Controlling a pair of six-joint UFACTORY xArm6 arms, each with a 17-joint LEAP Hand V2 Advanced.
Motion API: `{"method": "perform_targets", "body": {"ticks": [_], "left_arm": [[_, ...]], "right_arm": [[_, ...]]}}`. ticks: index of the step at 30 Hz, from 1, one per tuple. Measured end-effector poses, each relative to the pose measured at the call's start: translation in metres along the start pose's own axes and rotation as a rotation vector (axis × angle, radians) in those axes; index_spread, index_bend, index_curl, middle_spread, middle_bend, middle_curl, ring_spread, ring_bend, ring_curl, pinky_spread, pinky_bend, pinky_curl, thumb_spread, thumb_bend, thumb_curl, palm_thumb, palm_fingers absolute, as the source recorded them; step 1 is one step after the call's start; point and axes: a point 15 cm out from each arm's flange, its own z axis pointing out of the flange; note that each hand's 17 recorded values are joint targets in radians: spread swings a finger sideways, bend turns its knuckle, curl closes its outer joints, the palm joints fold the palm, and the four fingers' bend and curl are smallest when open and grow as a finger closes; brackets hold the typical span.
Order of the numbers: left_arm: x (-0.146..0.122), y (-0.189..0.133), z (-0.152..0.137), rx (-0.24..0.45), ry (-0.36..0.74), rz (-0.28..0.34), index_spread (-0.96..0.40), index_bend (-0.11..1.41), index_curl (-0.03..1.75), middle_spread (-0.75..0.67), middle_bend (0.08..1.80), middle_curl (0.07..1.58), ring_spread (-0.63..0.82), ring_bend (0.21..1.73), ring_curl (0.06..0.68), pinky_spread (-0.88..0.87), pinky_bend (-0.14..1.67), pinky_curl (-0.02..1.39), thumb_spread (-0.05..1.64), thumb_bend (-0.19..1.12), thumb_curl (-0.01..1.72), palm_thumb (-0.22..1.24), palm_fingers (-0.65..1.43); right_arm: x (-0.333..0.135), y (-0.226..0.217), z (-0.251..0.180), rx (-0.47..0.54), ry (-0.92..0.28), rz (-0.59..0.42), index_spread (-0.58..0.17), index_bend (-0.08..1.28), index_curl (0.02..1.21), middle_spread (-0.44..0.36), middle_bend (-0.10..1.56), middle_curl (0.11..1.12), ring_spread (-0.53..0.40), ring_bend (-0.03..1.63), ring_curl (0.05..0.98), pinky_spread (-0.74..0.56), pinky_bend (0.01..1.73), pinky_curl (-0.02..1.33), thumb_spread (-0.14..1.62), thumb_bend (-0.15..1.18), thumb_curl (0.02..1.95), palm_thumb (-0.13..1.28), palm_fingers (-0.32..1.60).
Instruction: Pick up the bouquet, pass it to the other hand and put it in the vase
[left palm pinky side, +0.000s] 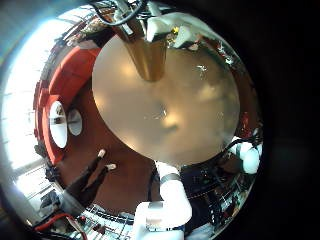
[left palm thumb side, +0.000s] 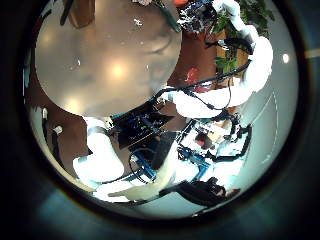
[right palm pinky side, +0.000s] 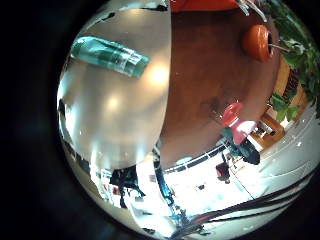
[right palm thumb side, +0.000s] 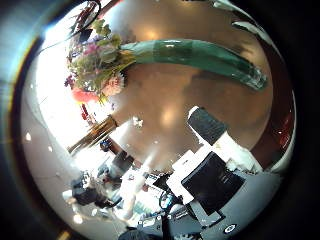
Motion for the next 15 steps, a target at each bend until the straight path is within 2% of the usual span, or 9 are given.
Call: {"method": "perform_targets", "body": {"ticks": [15], "left_arm": [[0.002,0.004,-0.005,0.010,-0.003,-0.006,0.10,0.17,0.33,0.43,0.19,0.33,0.58,0.47,0.200,0.54,0.19,0.31,1.11,-0.02,0.28,0.14,0.10]], "right_arm": [[0.003,-0.024,0.030,-0.023,0.000,0.009,-0.212,0.17,0.34,-0.038,0.36,0.42,-0.106,0.74,0.287,0.30,0.50,0.20,1.04,-0.02,0.45,0.70,0.27]]}}
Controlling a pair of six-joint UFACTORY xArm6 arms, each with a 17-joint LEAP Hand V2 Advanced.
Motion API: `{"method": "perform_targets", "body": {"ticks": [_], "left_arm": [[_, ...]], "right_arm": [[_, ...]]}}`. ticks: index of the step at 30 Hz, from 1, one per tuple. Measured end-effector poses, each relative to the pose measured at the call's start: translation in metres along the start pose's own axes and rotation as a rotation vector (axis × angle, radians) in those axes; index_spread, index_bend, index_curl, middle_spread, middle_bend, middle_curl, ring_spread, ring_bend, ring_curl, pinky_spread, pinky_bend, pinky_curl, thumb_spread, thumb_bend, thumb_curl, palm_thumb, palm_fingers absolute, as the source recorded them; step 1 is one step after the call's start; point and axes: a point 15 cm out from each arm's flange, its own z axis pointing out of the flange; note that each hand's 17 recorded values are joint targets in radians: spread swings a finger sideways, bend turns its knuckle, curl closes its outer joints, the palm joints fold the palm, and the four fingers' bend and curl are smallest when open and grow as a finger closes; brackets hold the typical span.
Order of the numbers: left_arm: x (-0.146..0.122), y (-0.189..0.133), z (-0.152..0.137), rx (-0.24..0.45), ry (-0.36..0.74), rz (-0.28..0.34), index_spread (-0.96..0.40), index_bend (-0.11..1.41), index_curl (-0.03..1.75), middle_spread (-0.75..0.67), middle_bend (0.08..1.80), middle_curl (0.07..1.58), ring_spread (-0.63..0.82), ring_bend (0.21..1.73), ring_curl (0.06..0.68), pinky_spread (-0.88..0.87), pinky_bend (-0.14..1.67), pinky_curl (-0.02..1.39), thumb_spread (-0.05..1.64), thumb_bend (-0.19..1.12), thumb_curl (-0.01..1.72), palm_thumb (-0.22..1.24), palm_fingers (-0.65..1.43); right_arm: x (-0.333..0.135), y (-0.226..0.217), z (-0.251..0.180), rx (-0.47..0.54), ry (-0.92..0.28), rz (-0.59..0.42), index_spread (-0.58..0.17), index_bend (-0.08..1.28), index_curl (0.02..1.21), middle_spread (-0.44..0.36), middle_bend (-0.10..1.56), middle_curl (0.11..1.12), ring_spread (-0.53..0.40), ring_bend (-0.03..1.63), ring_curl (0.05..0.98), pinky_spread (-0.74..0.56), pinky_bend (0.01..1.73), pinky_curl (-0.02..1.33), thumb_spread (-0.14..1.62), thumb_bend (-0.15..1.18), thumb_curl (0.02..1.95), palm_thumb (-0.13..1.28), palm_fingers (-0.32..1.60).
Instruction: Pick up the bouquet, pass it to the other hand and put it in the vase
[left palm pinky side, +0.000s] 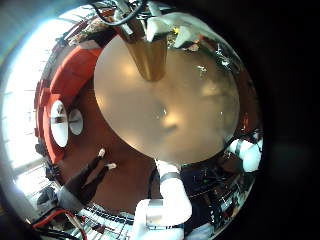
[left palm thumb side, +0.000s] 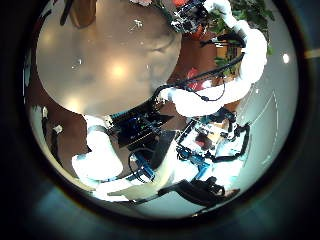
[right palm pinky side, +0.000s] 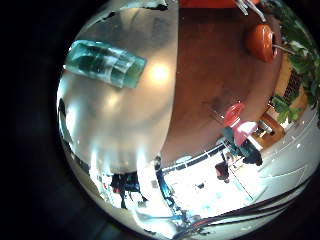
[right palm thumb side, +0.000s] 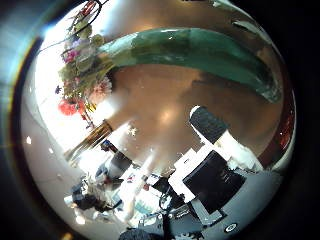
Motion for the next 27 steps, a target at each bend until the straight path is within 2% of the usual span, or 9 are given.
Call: {"method": "perform_targets", "body": {"ticks": [10,15,16,18,20,21,23,25,27], "left_arm": [[0.002,0.000,0.000,-0.004,-0.001,-0.002,0.10,0.17,0.33,0.43,0.19,0.33,0.58,0.47,0.201,0.54,0.19,0.31,1.11,-0.02,0.28,0.14,0.10],[0.002,-0.001,-0.001,-0.003,-0.001,-0.003,0.10,0.17,0.33,0.43,0.19,0.33,0.58,0.47,0.201,0.54,0.19,0.31,1.11,-0.02,0.28,0.14,0.10],[0.002,-0.001,-0.001,-0.001,-0.001,-0.004,0.10,0.17,0.33,0.43,0.19,0.33,0.58,0.47,0.201,0.54,0.19,0.31,1.11,-0.02,0.28,0.14,0.10],[0.002,-0.001,-0.001,-0.001,-0.001,-0.006,0.10,0.17,0.33,0.43,0.19,0.33,0.58,0.47,0.201,0.54,0.20,0.31,1.11,-0.02,0.28,0.14,0.10],[0.002,0.000,-0.002,-0.001,-0.002,-0.006,0.10,0.17,0.33,0.43,0.19,0.33,0.58,0.47,0.201,0.54,0.20,0.31,1.11,-0.02,0.28,0.14,0.10],[0.002,0.000,-0.002,0.000,-0.002,-0.006,0.10,0.17,0.33,0.43,0.19,0.33,0.58,0.47,0.201,0.54,0.20,0.31,1.11,-0.02,0.28,0.14,0.10],[0.002,0.000,-0.002,0.000,-0.002,-0.003,0.10,0.17,0.33,0.43,0.19,0.33,0.58,0.47,0.201,0.54,0.20,0.31,1.11,-0.02,0.28,0.14,0.10],[0.002,0.000,-0.003,0.003,-0.002,-0.002,0.10,0.17,0.33,0.43,0.19,0.33,0.58,0.47,0.201,0.54,0.20,0.31,1.11,-0.02,0.28,0.14,0.10],[0.003,0.000,-0.003,0.004,-0.003,0.000,0.10,0.17,0.33,0.43,0.19,0.33,0.58,0.47,0.201,0.54,0.20,0.31,1.11,-0.02,0.28,0.14,0.10]], "right_arm": [[0.002,-0.008,0.009,-0.002,-0.002,0.003,-0.214,0.17,0.34,-0.058,0.36,0.43,-0.131,0.77,0.302,0.29,0.49,0.20,1.04,-0.02,0.45,0.71,0.31],[0.001,-0.009,0.014,-0.017,0.001,-0.002,-0.245,0.17,0.33,-0.109,0.45,0.46,-0.198,0.89,0.335,0.16,0.50,0.19,1.04,-0.02,0.46,0.73,0.49],[0.001,-0.008,0.014,-0.016,0.002,-0.002,-0.250,0.16,0.33,-0.120,0.45,0.46,-0.209,0.92,0.342,0.13,0.54,0.20,1.04,-0.02,0.46,0.73,0.55],[-0.001,-0.007,0.013,-0.018,0.004,-0.006,-0.299,0.16,0.32,-0.164,0.49,0.48,-0.248,1.00,0.365,-0.06,0.72,0.22,1.03,-0.01,0.47,0.77,0.81],[-0.002,-0.005,0.010,-0.017,0.012,-0.010,-0.331,0.17,0.33,-0.188,0.52,0.50,-0.265,1.03,0.379,-0.18,0.84,0.25,1.02,-0.01,0.47,0.79,0.95],[-0.001,-0.005,0.010,-0.017,0.023,-0.011,-0.367,0.23,0.36,-0.214,0.58,0.54,-0.271,1.05,0.396,-0.27,0.90,0.27,1.01,-0.01,0.48,0.81,1.14],[0.002,-0.004,0.008,-0.015,0.052,-0.015,-0.398,0.30,0.41,-0.229,0.63,0.57,-0.265,1.09,0.431,-0.32,0.96,0.32,1.00,-0.01,0.49,0.84,1.22],[0.003,-0.002,0.004,-0.009,0.097,-0.026,-0.439,0.46,0.50,-0.252,0.76,0.64,-0.261,1.14,0.472,-0.34,1.07,0.37,0.98,-0.01,0.50,0.88,1.30],[0.001,0.001,-0.002,0.004,0.116,-0.031,-0.455,0.54,0.55,-0.263,0.83,0.69,-0.259,1.17,0.494,-0.33,1.16,0.41,0.97,-0.01,0.51,0.91,1.28]]}}
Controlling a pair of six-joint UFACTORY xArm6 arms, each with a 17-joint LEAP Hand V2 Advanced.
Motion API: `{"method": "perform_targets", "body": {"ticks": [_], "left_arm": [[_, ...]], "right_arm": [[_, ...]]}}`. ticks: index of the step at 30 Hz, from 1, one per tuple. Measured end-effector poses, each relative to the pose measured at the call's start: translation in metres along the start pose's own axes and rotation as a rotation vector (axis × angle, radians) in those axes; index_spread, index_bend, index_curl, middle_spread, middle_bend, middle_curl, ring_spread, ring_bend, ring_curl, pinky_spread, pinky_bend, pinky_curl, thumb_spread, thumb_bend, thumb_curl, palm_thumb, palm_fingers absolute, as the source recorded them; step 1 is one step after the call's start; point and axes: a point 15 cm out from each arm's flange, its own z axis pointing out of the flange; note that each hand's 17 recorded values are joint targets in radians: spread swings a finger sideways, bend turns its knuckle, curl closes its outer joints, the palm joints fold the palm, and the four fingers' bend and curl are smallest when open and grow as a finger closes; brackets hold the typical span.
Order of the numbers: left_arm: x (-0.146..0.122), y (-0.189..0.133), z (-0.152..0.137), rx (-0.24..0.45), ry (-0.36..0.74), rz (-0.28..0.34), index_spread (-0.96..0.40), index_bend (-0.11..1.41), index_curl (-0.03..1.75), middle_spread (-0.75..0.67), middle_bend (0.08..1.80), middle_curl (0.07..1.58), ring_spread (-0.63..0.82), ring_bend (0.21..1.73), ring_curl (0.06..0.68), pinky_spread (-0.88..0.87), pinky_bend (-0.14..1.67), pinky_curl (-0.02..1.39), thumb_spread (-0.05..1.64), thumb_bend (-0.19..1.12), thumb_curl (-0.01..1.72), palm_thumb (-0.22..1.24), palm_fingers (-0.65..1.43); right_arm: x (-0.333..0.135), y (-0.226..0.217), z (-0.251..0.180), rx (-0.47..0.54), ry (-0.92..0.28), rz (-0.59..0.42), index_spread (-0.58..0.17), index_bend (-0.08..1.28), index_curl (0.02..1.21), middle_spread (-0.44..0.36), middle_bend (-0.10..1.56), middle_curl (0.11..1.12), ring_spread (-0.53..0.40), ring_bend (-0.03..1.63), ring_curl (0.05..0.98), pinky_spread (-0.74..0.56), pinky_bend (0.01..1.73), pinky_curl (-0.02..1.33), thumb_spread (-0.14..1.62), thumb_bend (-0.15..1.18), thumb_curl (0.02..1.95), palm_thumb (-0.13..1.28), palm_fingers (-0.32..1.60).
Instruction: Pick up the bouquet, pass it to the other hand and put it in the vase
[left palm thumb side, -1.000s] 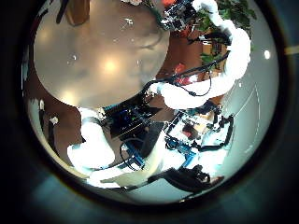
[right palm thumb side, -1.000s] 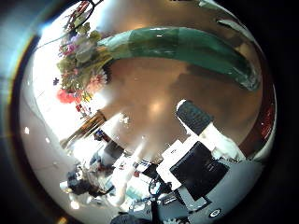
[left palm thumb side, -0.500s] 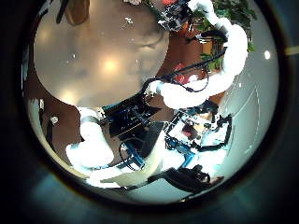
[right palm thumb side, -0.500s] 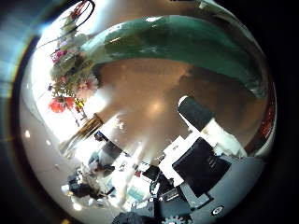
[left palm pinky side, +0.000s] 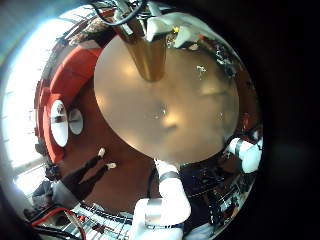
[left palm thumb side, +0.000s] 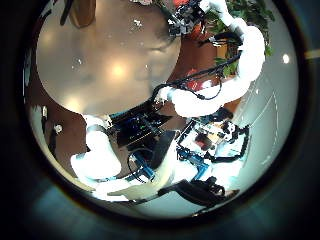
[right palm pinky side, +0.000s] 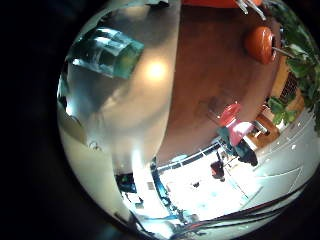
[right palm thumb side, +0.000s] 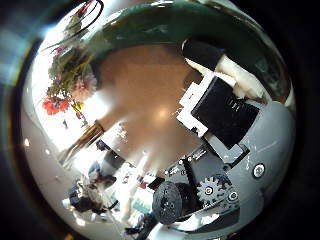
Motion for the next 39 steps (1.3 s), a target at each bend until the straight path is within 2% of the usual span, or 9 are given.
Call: {"method": "perform_targets", "body": {"ticks": [2,8,13,17,20,25,28,35,39], "left_arm": [[0.000,0.000,0.000,0.001,0.000,-0.001,0.10,0.17,0.33,0.43,0.20,0.33,0.58,0.47,0.201,0.54,0.20,0.30,1.11,-0.02,0.28,0.14,0.10],[0.000,0.002,-0.001,0.004,-0.001,0.002,0.10,0.17,0.33,0.42,0.19,0.33,0.58,0.47,0.201,0.54,0.20,0.30,1.11,-0.02,0.28,0.14,0.10],[-0.001,0.002,-0.003,0.009,0.000,0.004,0.10,0.17,0.33,0.42,0.19,0.33,0.58,0.47,0.201,0.54,0.20,0.30,1.11,-0.02,0.28,0.14,0.10],[-0.002,-0.001,-0.004,0.015,0.000,0.004,0.10,0.17,0.33,0.42,0.19,0.33,0.58,0.47,0.201,0.54,0.20,0.30,1.11,-0.02,0.28,0.15,0.10],[-0.003,-0.004,-0.006,0.021,0.002,0.007,0.09,0.17,0.33,0.42,0.20,0.33,0.58,0.46,0.200,0.54,0.19,0.30,1.11,-0.02,0.28,0.15,0.10],[-0.004,-0.012,-0.007,0.028,0.047,0.006,0.08,0.18,0.33,0.40,0.20,0.34,0.57,0.46,0.199,0.53,0.19,0.30,1.11,-0.02,0.28,0.15,0.14],[0.003,-0.018,-0.008,0.034,0.119,0.006,0.07,0.18,0.34,0.38,0.20,0.34,0.55,0.46,0.200,0.53,0.19,0.30,1.11,-0.02,0.28,0.15,0.17],[0.010,-0.037,-0.022,0.104,0.304,-0.022,0.08,0.18,0.35,0.34,0.21,0.35,0.52,0.48,0.202,0.50,0.18,0.29,1.12,-0.02,0.28,0.16,0.24],[0.012,-0.055,-0.026,0.131,0.414,-0.033,0.08,0.17,0.35,0.32,0.22,0.36,0.50,0.50,0.205,0.48,0.19,0.29,1.12,-0.02,0.28,0.16,0.27]], "right_arm": [[0.000,0.003,-0.007,0.017,0.002,0.000,-0.470,0.70,0.65,-0.277,0.92,0.76,-0.256,1.24,0.533,-0.30,1.26,0.46,0.95,0.00,0.53,0.95,1.23],[0.001,0.022,-0.039,0.137,0.004,0.002,-0.432,0.96,0.83,-0.267,1.14,0.88,-0.241,1.35,0.613,-0.24,1.39,0.56,0.92,0.00,0.57,1.05,1.16],[0.001,0.047,-0.072,0.267,0.009,-0.008,-0.392,1.05,0.90,-0.242,1.23,0.92,-0.229,1.41,0.656,-0.21,1.42,0.60,0.93,0.02,0.62,1.13,1.12],[-0.006,0.073,-0.100,0.349,-0.010,-0.068,-0.361,1.09,0.94,-0.218,1.27,0.94,-0.219,1.44,0.680,-0.19,1.42,0.64,0.93,0.04,0.67,1.18,1.10],[-0.019,0.090,-0.118,0.410,-0.107,-0.101,-0.340,1.11,0.96,-0.202,1.29,0.94,-0.213,1.45,0.692,-0.18,1.41,0.66,0.93,0.04,0.70,1.19,1.10],[-0.034,0.118,-0.149,0.494,-0.364,-0.157,-0.312,1.12,0.98,-0.181,1.32,0.93,-0.203,1.46,0.702,-0.16,1.39,0.70,0.93,0.05,0.76,1.21,1.11],[-0.037,0.141,-0.167,0.516,-0.533,-0.196,-0.298,1.12,0.98,-0.171,1.33,0.92,-0.199,1.47,0.706,-0.16,1.38,0.72,0.92,0.04,0.79,1.21,1.11],[-0.045,0.204,-0.214,0.542,-0.907,-0.315,-0.274,1.13,0.99,-0.157,1.35,0.90,-0.195,1.47,0.711,-0.15,1.35,0.76,0.91,0.04,0.86,1.22,1.11],[-0.053,0.241,-0.239,0.540,-1.081,-0.424,-0.263,1.13,0.99,-0.151,1.35,0.90,-0.192,1.48,0.712,-0.16,1.33,0.79,0.91,0.03,0.90,1.21,1.11]]}}
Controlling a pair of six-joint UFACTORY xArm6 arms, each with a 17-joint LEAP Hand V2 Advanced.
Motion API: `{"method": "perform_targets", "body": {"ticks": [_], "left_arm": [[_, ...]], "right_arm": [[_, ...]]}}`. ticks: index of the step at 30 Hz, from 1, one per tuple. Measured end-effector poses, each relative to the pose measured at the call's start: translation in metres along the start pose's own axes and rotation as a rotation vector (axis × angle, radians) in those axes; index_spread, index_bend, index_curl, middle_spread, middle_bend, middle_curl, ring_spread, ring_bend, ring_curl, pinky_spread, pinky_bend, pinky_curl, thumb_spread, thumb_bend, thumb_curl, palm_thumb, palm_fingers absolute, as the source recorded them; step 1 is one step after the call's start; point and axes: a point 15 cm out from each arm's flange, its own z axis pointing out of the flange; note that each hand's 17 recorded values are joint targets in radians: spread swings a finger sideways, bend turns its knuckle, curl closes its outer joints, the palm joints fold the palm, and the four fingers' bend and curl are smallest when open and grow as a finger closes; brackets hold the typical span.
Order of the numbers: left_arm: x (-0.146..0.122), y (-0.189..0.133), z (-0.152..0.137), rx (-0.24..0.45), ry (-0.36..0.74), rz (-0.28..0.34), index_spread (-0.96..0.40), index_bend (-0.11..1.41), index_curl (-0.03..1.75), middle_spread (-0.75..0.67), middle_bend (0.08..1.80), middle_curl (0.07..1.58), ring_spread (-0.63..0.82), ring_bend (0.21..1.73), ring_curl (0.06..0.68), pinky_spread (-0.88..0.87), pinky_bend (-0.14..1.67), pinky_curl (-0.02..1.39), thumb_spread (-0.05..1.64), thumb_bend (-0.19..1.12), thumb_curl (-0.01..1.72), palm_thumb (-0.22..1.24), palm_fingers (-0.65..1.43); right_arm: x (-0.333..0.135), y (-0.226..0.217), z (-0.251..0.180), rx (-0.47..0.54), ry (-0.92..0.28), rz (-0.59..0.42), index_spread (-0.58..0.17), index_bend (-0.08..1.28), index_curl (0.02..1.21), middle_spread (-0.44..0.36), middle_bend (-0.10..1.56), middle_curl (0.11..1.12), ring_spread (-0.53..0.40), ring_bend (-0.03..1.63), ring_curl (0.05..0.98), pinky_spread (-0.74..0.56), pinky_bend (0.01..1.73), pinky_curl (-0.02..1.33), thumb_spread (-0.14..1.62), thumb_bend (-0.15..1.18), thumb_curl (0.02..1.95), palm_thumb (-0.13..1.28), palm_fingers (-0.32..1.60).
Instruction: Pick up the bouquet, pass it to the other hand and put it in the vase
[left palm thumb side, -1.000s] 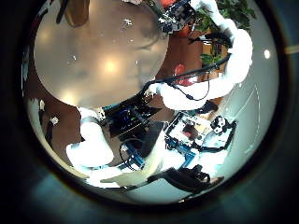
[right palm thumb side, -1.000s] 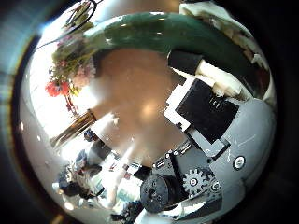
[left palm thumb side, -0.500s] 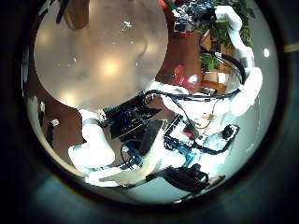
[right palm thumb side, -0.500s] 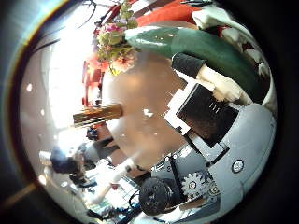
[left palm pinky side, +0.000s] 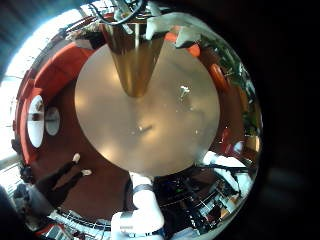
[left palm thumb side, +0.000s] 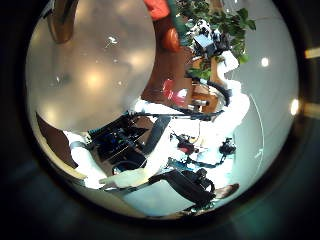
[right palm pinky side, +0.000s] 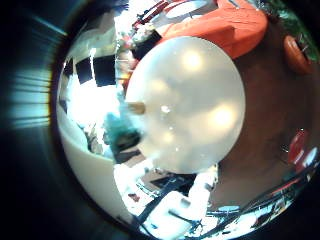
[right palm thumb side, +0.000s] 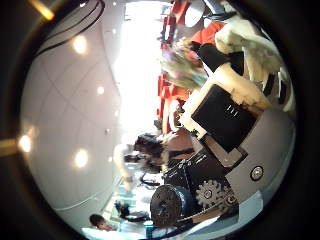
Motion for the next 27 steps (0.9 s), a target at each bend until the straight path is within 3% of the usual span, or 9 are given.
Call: {"method": "perform_targets", "body": {"ticks": [4,10,15,17,18,21,23,27], "left_arm": [[0.008,-0.006,0.000,-0.025,0.091,-0.002,0.09,0.17,0.35,0.31,0.23,0.36,0.49,0.52,0.207,0.47,0.19,0.29,1.12,-0.02,0.28,0.15,0.29],[0.014,0.007,-0.008,-0.008,0.072,0.008,0.10,0.18,0.35,0.30,0.23,0.37,0.48,0.53,0.205,0.47,0.19,0.29,1.13,-0.02,0.28,0.16,0.29],[0.013,0.013,-0.014,0.013,0.024,0.006,0.10,0.18,0.35,0.30,0.23,0.37,0.48,0.54,0.199,0.46,0.19,0.29,1.13,-0.02,0.27,0.16,0.28],[0.013,0.016,-0.015,0.016,0.001,0.009,0.10,0.18,0.35,0.31,0.23,0.37,0.49,0.53,0.195,0.47,0.19,0.29,1.13,-0.02,0.27,0.16,0.28],[0.012,0.018,-0.015,0.015,-0.009,0.010,0.10,0.18,0.35,0.31,0.22,0.37,0.49,0.53,0.195,0.47,0.19,0.29,1.13,-0.02,0.27,0.16,0.28],[0.014,0.023,-0.017,0.025,-0.037,0.020,0.10,0.18,0.36,0.31,0.22,0.37,0.49,0.53,0.193,0.47,0.19,0.29,1.13,-0.02,0.27,0.16,0.27],[0.015,0.026,-0.018,0.030,-0.050,0.020,0.10,0.18,0.36,0.31,0.22,0.37,0.49,0.53,0.190,0.47,0.19,0.29,1.13,-0.02,0.27,0.16,0.27],[0.012,0.032,-0.017,0.022,-0.090,0.018,0.10,0.18,0.36,0.32,0.22,0.37,0.50,0.52,0.185,0.47,0.19,0.29,1.14,-0.02,0.27,0.16,0.26]], "right_arm": [[-0.020,0.007,-0.010,0.017,-0.077,-0.029,-0.258,1.13,0.99,-0.149,1.36,0.89,-0.191,1.48,0.713,-0.16,1.32,0.82,0.91,0.02,0.93,1.20,1.11],[0.027,0.008,-0.009,0.037,0.047,0.048,-0.253,1.13,1.00,-0.145,1.37,0.88,-0.187,1.48,0.716,-0.16,1.31,0.86,0.92,-0.01,0.98,1.16,1.10],[0.069,0.019,0.009,-0.041,0.189,0.118,-0.261,1.07,0.98,-0.150,1.30,0.86,-0.194,1.44,0.703,-0.18,1.29,0.87,0.95,-0.05,0.91,0.97,1.04],[0.082,0.026,0.025,-0.103,0.239,0.135,-0.282,0.92,0.95,-0.154,1.22,0.83,-0.194,1.37,0.674,-0.24,1.26,0.83,0.98,-0.06,0.85,0.86,0.87],[0.090,0.031,0.034,-0.141,0.272,0.146,-0.285,0.90,0.95,-0.154,1.22,0.83,-0.193,1.37,0.676,-0.25,1.26,0.83,0.99,-0.05,0.84,0.85,0.88],[0.112,0.038,0.056,-0.226,0.376,0.176,-0.312,0.69,0.90,-0.152,1.11,0.79,-0.197,1.35,0.643,-0.32,1.19,0.78,1.02,-0.04,0.78,0.77,0.62],[0.125,0.040,0.067,-0.264,0.453,0.182,-0.324,0.61,0.86,-0.148,1.04,0.76,-0.193,1.30,0.620,-0.31,1.10,0.75,1.04,-0.03,0.75,0.76,0.40],[0.150,0.039,0.100,-0.321,0.619,0.197,-0.315,0.53,0.79,-0.134,0.95,0.72,-0.159,1.22,0.578,-0.22,0.97,0.70,1.04,-0.03,0.69,0.73,0.19]]}}
